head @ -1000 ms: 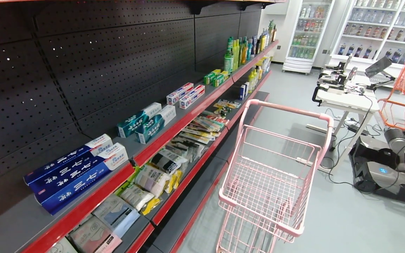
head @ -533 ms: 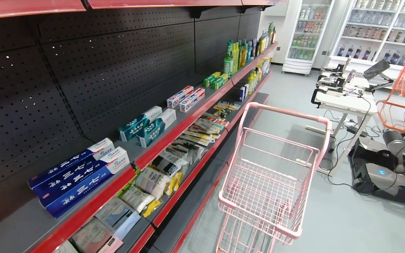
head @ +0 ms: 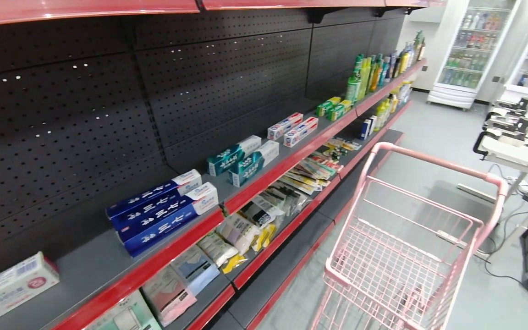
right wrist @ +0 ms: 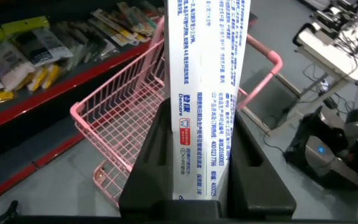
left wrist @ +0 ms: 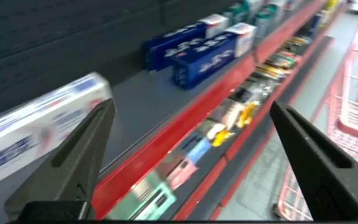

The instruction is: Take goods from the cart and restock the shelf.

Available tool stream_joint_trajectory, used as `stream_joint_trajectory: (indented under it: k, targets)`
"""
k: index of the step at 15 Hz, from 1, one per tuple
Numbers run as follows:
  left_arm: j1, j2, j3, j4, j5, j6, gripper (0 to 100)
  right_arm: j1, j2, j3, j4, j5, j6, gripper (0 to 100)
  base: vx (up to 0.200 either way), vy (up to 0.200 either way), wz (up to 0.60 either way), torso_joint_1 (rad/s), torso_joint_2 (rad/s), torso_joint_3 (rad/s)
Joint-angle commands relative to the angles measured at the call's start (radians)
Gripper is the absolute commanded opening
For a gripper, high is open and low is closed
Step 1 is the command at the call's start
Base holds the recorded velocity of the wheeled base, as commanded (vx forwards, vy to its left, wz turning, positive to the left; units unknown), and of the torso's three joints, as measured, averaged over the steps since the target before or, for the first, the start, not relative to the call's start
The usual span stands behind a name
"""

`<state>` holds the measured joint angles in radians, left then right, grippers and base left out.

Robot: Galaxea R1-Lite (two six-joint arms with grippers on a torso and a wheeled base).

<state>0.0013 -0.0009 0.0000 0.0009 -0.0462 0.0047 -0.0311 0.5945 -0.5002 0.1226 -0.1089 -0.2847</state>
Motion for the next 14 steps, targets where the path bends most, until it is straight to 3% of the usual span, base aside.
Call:
stream_joint_trajectory:
  k: [1,14]
  targets:
    - [0.0,0.001,0.0,-0.001,0.0,0.0,100,0.002,0.008,0.0,0.0,0.003,-0.001,0,0.0,0.0,0.6,0.007,0.0,0.002]
    - [0.0,0.001,0.0,0.001,0.0,0.0,100,0.002,0.045,-0.003,-0.001,0.026,-0.013,0,0.0,0.0,0.6,0.002,0.0,0.001]
